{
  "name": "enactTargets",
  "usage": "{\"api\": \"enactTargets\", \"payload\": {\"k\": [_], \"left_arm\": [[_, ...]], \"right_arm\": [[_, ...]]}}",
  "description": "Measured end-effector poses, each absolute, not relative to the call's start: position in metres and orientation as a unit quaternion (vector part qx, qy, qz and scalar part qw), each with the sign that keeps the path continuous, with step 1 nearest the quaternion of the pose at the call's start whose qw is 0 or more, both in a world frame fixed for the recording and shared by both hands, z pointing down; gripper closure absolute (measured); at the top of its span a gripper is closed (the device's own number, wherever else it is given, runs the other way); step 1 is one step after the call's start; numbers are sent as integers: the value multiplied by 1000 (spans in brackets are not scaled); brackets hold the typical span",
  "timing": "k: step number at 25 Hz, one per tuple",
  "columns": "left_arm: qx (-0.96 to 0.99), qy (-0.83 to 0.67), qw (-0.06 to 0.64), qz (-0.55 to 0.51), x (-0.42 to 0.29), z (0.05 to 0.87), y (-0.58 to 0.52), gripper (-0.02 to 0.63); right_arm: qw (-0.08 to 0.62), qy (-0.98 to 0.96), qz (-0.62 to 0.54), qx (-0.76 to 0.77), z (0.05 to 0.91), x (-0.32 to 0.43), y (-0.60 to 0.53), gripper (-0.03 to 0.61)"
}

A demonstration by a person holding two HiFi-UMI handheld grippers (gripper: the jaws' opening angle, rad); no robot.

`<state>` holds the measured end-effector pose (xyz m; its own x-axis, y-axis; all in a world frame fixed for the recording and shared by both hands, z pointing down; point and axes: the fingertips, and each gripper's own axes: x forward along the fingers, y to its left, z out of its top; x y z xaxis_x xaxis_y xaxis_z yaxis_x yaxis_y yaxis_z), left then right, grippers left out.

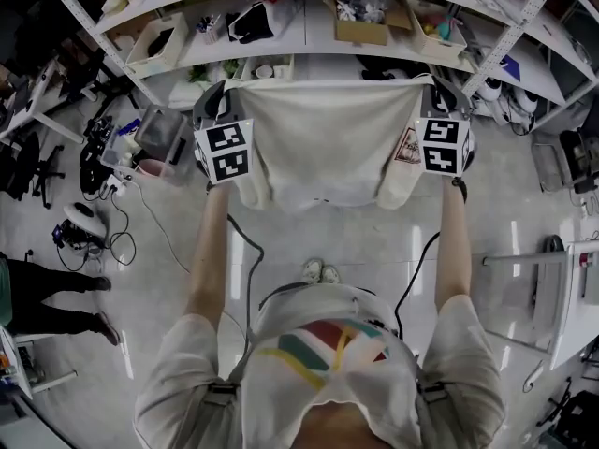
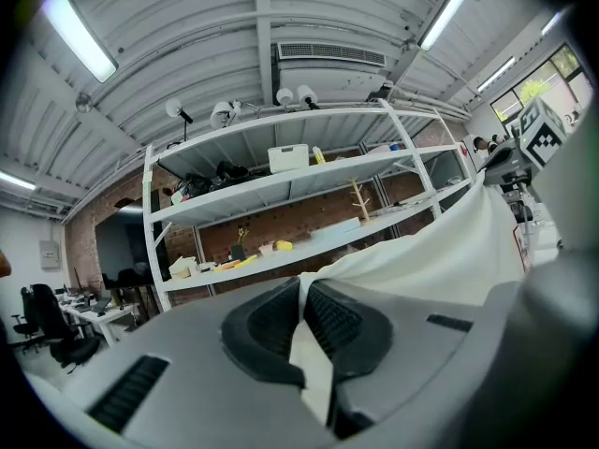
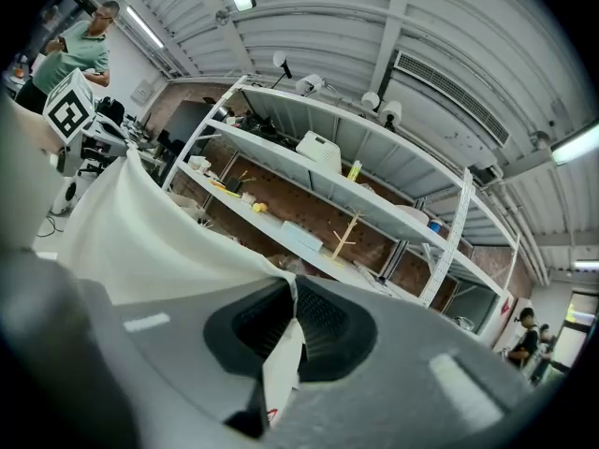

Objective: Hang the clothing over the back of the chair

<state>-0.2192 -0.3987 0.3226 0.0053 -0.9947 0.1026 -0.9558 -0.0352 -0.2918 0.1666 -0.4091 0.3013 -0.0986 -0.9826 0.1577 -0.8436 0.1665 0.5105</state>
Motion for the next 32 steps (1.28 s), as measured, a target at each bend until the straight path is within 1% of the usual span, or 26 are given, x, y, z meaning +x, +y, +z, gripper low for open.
{"api": "enactTargets", "payload": {"k": [18,32], "left_arm": [[-723,660,7,-204,-210,432,-388,598],[-718,646,-36,-256,-209,499,-380,598]], "right_arm": [[332,-723,-84,600,409,173,-400,568],[384,-721,-33,576,481,176,-387,569]]}}
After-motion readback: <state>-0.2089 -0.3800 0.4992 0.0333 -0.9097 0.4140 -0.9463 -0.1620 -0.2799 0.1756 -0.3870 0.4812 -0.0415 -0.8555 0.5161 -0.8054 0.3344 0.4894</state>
